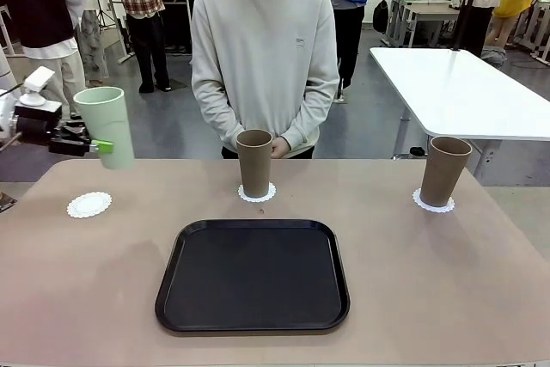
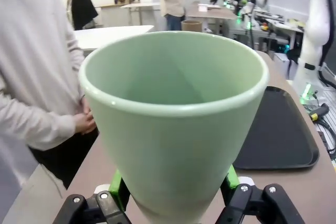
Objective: Place coasters on the table and set cups on them.
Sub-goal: Take one Reusable plastic cup from the Flat Tray and place it on a coaster set by the human.
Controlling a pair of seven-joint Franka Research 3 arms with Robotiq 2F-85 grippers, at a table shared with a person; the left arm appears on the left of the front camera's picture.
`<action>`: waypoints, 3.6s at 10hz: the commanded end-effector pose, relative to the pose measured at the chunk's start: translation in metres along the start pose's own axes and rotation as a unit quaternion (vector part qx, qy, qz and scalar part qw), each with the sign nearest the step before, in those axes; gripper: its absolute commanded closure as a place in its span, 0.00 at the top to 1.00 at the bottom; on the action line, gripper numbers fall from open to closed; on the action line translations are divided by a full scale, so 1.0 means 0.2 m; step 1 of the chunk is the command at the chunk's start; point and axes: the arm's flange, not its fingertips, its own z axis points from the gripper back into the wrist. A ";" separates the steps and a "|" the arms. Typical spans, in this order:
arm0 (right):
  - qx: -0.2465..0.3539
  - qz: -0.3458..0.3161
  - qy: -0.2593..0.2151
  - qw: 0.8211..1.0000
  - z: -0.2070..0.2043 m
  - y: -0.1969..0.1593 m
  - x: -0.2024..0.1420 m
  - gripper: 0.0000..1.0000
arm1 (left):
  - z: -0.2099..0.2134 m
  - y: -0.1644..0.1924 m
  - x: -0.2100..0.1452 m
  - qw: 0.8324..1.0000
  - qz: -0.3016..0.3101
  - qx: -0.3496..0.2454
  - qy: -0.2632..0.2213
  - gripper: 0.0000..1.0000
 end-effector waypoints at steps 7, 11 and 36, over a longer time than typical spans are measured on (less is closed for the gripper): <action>0.000 0.001 -0.001 1.000 0.00 0.00 0.00 1.00 | 0.44 0.01 -0.19 0.995 0.014 0.095 -0.019 0.83; 0.000 0.001 -0.001 1.000 0.00 0.00 0.00 1.00 | 0.47 0.01 -0.21 0.994 0.037 0.099 -0.007 0.83; 0.000 0.001 -0.001 1.000 0.00 0.00 0.00 1.00 | 0.29 0.05 -0.68 1.000 0.002 0.003 -0.006 0.83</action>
